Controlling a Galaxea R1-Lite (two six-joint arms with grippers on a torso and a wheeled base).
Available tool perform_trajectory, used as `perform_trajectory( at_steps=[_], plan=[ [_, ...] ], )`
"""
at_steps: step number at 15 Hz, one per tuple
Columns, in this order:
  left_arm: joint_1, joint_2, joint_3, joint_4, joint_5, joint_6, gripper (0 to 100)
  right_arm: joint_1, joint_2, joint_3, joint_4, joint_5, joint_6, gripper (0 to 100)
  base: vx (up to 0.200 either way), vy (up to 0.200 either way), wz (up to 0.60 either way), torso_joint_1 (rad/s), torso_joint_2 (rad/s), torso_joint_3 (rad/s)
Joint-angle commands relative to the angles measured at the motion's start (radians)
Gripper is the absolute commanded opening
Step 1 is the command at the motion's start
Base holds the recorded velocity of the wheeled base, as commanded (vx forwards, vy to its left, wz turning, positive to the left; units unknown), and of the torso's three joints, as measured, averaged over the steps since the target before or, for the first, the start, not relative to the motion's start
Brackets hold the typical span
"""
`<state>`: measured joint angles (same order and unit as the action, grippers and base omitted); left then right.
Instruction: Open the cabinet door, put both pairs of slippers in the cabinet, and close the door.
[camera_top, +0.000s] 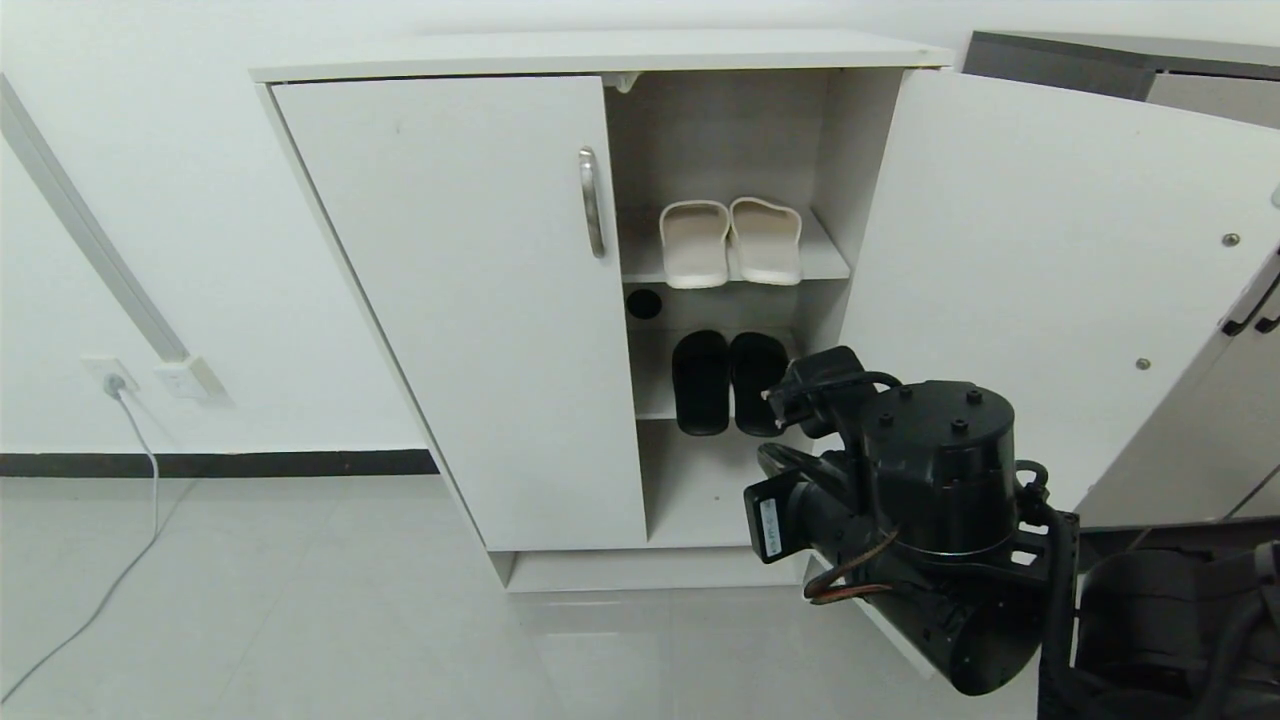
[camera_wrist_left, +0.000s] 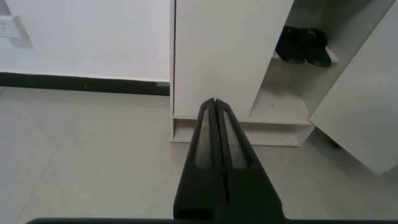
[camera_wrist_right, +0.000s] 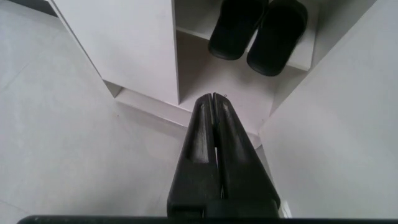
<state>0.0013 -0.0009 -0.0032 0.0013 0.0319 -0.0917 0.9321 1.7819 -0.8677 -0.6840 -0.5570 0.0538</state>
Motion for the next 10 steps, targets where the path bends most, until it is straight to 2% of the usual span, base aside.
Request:
perform_trajectory(
  at_steps=[1,10],
  plan=[
    [0.0,0.001,0.0,0.0,0.0,-0.002,0,-0.001,0.005,0.002,0.0,0.002,0.0,0,0.0,0.0,0.0,0.0,0.0,0.0],
    [0.0,0.001,0.0,-0.001,0.0,0.0,0,-0.009,0.013,0.018,-0.035,0.023,-0.014,0,0.0,0.0,0.0,0.0,0.0,0.0]
  ],
)
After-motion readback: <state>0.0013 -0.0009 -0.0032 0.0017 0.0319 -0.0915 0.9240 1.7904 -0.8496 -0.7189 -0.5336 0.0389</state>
